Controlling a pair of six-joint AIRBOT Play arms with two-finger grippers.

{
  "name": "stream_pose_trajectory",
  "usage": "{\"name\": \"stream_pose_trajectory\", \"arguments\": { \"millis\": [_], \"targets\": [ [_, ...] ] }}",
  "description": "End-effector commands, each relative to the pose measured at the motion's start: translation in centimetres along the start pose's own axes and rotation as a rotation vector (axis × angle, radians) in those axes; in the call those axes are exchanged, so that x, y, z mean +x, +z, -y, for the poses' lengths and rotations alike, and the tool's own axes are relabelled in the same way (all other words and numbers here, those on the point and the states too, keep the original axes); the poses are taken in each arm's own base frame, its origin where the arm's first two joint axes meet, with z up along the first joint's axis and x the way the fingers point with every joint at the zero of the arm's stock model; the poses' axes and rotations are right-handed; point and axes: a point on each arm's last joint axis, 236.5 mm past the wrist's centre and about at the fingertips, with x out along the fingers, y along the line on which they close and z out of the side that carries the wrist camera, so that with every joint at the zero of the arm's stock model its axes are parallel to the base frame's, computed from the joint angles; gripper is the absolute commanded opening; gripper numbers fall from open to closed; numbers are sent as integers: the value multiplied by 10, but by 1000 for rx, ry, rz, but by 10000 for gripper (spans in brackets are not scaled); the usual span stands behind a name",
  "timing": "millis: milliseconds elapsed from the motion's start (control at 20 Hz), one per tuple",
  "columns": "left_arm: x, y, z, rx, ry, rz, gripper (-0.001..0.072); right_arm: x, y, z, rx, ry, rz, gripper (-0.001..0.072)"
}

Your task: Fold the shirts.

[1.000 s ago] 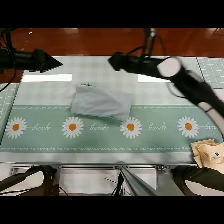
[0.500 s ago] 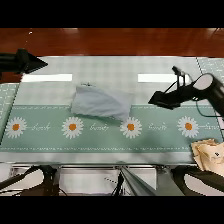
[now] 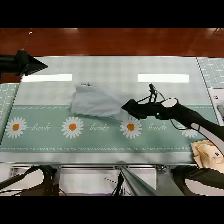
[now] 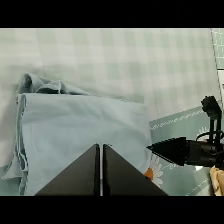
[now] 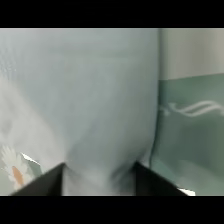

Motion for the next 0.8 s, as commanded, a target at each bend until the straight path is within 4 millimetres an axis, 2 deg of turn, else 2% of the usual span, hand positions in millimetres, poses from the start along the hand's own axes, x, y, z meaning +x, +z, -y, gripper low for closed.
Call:
{"name": "stream_pose_trajectory", "arguments": {
  "millis": [0,50,100,200,250,350,450,550,650,750],
  "targets": [
    [2,-1,-4,-9,1,-8,65,14,5,-14,38,41,75,72],
    [4,-2,-7,-14,4,-14,65,6,12,-23,11,68,78,24],
    [7,-5,-13,-16,19,-30,64,-6,21,-37,-51,102,85,24],
    [17,-15,-28,-35,47,-61,61,-50,43,-65,-190,161,110,24],
    [24,-22,-35,-51,58,-73,45,-83,58,-76,-238,170,139,24],
    [38,-32,-45,-83,71,-72,40,-157,87,-77,-237,95,211,24],
    [54,-37,-54,-102,94,-53,41,-240,105,-53,-221,-82,290,24],
    [66,-36,-59,-103,118,-21,41,-319,105,-24,-143,-235,374,24],
    [76,-33,-60,-91,132,4,41,-383,92,2,-59,-343,462,24],
    [84,-30,-58,-79,138,15,42,-437,70,43,75,-498,537,24]
  ]
}}
